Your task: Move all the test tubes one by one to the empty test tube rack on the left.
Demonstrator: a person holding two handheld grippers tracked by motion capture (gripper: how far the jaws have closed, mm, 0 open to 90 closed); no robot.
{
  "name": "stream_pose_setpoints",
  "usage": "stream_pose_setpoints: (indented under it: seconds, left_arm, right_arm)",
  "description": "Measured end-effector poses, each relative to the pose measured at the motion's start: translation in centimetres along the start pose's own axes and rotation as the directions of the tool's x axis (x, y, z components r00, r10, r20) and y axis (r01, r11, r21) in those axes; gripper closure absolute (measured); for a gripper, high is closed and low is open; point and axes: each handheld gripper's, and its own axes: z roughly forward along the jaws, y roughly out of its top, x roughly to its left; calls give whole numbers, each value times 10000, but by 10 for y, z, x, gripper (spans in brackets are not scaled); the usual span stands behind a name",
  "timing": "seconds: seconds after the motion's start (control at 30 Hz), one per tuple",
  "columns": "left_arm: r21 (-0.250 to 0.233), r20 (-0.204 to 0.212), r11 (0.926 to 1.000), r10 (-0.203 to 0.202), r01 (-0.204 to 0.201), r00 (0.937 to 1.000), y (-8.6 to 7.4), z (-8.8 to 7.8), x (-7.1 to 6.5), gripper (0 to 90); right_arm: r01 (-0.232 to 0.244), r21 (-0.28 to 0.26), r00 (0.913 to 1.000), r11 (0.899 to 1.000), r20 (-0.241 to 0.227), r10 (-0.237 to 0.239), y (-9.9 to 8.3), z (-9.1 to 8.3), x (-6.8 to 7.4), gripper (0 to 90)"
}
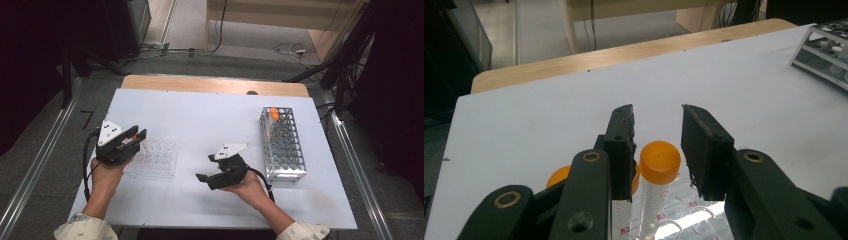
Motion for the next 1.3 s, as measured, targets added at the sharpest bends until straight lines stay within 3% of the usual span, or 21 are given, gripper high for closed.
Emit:
stream_pose_setpoints:
  seconds: [0.4,0.73,0.9,1.03,1.3]
  left_arm:
    - [-132,236,9996,-239,242,9994,1,-1,1,554]
    - [-75,244,9987,-496,498,9985,3,-1,-1,340]
    - [-39,76,9982,-606,606,9981,4,0,-2,253]
    - [-103,96,9981,-614,615,9981,5,-1,-2,241]
    - [-56,279,9973,-728,730,9970,5,-1,-3,207]
  right_arm:
    - [-8,-74,10000,10000,13,8,0,-1,0,215]
    - [-144,-306,9998,9994,156,149,3,-9,-2,215]
    - [-135,-583,9988,9982,459,162,7,-19,-6,215]
    - [-285,-938,9965,9952,757,356,10,-32,-13,215]
    - [-635,-1422,9846,9878,1527,853,12,-59,-30,214]
